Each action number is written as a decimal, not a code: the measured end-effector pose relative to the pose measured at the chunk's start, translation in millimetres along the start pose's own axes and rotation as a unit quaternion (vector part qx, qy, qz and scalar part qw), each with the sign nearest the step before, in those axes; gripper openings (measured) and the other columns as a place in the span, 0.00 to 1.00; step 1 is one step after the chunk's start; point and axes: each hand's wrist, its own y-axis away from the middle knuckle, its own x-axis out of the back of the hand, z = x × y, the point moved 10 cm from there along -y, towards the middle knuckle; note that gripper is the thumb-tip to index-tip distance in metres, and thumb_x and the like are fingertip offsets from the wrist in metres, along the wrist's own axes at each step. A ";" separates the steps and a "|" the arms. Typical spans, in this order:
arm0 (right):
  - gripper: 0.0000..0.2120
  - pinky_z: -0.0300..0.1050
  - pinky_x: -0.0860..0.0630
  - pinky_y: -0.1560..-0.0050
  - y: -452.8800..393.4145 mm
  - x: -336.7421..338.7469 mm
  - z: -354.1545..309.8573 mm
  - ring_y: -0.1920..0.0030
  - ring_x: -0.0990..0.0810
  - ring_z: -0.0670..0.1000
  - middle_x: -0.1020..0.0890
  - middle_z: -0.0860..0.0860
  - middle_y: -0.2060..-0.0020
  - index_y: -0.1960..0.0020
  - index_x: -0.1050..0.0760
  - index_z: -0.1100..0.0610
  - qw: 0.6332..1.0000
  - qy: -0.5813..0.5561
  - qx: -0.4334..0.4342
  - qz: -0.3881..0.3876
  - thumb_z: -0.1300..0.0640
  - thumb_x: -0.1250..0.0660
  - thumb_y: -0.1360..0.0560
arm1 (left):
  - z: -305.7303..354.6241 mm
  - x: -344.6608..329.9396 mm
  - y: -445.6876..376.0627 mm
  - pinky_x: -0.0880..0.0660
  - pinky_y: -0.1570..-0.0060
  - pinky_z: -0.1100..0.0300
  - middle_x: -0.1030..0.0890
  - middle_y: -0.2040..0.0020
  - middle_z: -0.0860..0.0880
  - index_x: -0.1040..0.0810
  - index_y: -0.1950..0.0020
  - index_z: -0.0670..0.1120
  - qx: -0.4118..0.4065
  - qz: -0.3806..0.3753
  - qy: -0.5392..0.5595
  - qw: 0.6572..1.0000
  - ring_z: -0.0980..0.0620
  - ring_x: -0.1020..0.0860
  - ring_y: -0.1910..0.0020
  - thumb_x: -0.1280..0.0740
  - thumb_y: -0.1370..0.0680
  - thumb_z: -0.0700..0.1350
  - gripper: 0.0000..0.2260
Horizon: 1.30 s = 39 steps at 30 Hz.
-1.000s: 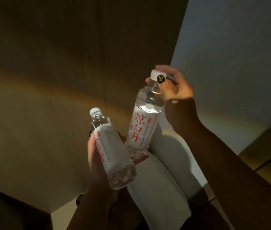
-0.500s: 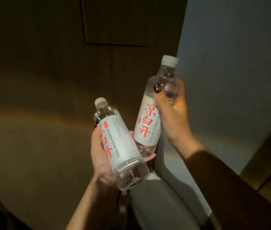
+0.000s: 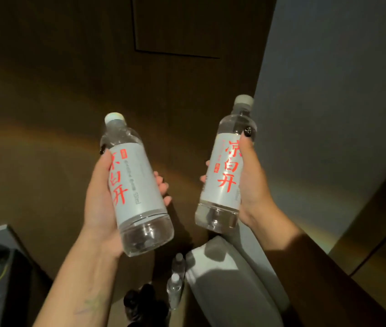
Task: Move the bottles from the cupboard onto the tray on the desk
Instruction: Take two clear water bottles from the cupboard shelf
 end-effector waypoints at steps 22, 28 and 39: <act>0.38 0.52 0.22 0.54 136.2 14.9 49.9 0.57 0.16 0.55 0.17 0.55 0.52 0.37 0.27 0.54 0.952 0.105 -0.139 -0.253 0.29 0.35 0.38 | -96.3 2.7 173.8 0.23 0.59 0.52 0.20 0.65 0.43 0.17 0.64 0.47 -0.054 0.226 -0.068 0.970 0.45 0.21 0.68 0.30 0.32 0.61 0.18; 0.37 0.54 0.21 0.52 155.5 -11.1 78.0 0.55 0.16 0.56 0.16 0.56 0.50 0.36 0.27 0.52 0.943 0.110 -0.172 -0.262 0.29 0.35 0.35 | -71.0 16.1 214.5 0.23 0.58 0.50 0.20 0.66 0.42 0.17 0.67 0.49 -0.079 0.276 -0.121 0.950 0.44 0.20 0.69 0.32 0.28 0.60 0.16; 0.27 0.54 0.20 0.51 222.9 -133.3 153.3 0.57 0.16 0.54 0.17 0.56 0.52 0.38 0.27 0.54 0.930 0.090 -0.214 -0.284 0.36 0.39 0.27 | -13.1 114.6 319.2 0.22 0.58 0.50 0.17 0.60 0.42 0.21 0.46 0.46 -0.022 0.357 -0.171 0.918 0.44 0.18 0.64 0.32 0.32 0.64 0.26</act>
